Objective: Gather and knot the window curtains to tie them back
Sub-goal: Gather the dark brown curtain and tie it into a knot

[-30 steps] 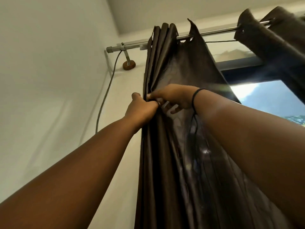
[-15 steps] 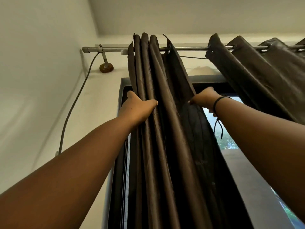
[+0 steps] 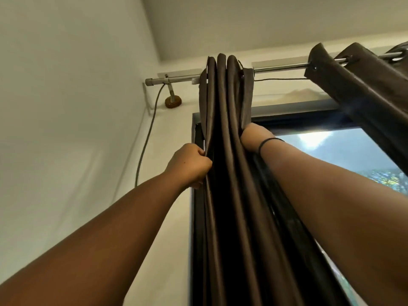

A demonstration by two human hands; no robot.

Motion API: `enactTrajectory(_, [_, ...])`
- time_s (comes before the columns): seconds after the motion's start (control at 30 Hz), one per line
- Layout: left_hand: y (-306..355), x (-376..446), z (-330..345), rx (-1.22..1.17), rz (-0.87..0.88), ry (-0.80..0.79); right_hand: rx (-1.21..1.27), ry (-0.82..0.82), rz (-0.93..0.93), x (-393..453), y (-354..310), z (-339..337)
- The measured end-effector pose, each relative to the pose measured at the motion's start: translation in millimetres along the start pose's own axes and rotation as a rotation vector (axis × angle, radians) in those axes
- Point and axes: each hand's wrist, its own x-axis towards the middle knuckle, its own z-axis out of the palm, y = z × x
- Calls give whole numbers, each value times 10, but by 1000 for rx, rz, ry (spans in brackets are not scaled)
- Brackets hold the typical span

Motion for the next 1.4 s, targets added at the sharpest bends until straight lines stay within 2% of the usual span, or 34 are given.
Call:
enactTrajectory(0.2, [-261, -31, -424, -21, -1, 57, 264, -79, -142, -198, -1001, 148])
enactTrajectory(0.3, [-332, -17, -541, -116, -8, 61, 362, -88, -216, -249, -1183, 159])
enactTrajectory(0.37, [-334, -3, -527, -162, -22, 43, 213, -87, -249, -345, -1102, 154])
enactTrajectory(0.47, [-257, 15, -398, -231, -60, -6, 514, -189, -76, -306, -880, 120])
enactTrajectory(0.57, [-109, 68, -210, -302, -110, -61, 476, -181, -144, -298, -648, 120])
enactTrajectory(0.7, [50, 210, -26, -357, -128, -71, 600, -208, -137, -286, -469, 87])
enactTrajectory(0.87, [174, 383, 114, -501, -149, -42, 754, -69, -96, -153, -226, 59])
enactTrajectory(1.03, [182, 433, 322, -691, -126, -141, 900, -47, -16, 366, -85, 400])
enactTrajectory(1.3, [3, 441, 775, -652, -105, -5, 1144, -241, 107, 632, 42, 1109])
enactTrajectory(1.4, [-59, 418, 936, -614, -60, -9, 1272, -255, 149, 264, 30, 1061])
